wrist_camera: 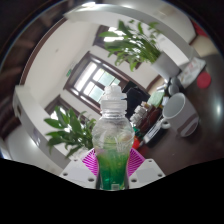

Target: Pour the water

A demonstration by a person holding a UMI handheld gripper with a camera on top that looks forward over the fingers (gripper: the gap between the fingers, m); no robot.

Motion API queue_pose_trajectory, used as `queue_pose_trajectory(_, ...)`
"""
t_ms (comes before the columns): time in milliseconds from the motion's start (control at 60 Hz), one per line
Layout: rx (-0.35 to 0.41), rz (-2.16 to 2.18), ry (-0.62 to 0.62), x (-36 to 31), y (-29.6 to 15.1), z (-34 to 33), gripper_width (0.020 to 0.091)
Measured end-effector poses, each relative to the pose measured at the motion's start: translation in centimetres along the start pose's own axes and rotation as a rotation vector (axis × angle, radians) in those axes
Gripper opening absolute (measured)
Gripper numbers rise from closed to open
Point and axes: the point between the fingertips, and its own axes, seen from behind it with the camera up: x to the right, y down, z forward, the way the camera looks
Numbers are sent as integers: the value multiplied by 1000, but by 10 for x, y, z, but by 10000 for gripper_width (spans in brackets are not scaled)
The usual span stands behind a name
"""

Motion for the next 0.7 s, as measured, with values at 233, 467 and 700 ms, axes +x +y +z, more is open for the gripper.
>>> queue_pose_trajectory(233, 90, 617, -94, -13, -49, 40, 318)
queue_pose_trajectory(467, 190, 1034, -136, 14, -89, 49, 318)
queue_pose_trajectory(700, 161, 1211, -122, 34, -81, 55, 319)
